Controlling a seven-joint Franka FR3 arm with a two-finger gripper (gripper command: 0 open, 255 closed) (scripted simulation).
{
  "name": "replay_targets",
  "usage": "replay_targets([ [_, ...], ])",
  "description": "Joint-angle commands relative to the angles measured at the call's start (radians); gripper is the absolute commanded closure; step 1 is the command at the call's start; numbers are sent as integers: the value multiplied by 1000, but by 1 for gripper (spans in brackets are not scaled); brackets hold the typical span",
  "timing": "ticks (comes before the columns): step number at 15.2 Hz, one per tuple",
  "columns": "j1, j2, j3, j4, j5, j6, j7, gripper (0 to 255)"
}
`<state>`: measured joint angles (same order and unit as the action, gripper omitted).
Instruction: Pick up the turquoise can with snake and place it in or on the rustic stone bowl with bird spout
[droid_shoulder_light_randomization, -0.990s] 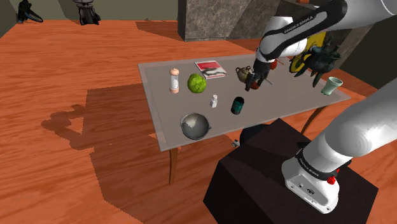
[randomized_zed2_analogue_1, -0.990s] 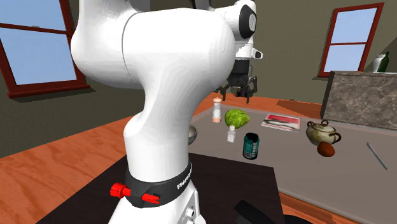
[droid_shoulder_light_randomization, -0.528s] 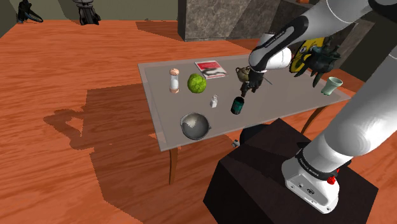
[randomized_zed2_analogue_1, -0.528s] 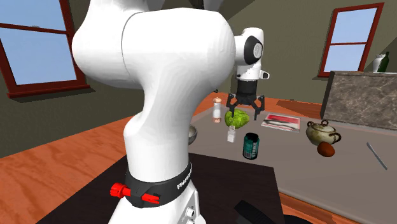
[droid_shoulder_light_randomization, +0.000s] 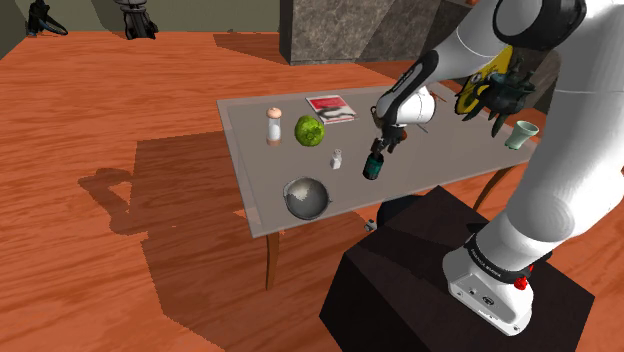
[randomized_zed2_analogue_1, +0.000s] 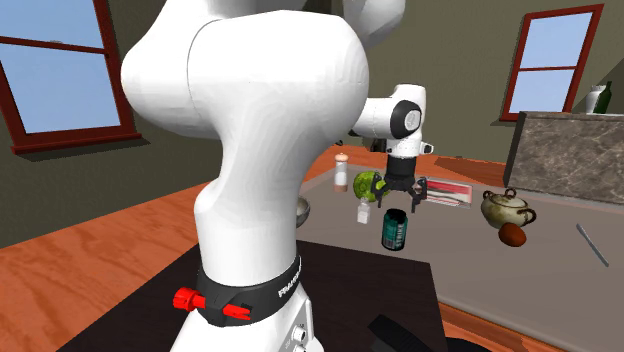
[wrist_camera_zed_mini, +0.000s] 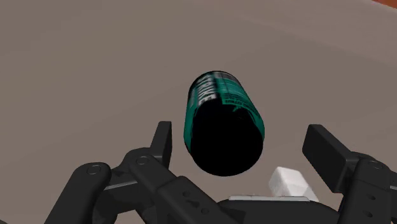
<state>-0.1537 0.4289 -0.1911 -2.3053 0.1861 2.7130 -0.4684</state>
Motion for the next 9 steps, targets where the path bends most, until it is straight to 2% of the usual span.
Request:
replay_targets([
  [1, -13, 41, 12, 23, 13, 19, -14, 0],
  [9, -38, 132, 44, 50, 42, 84, -35, 0],
])
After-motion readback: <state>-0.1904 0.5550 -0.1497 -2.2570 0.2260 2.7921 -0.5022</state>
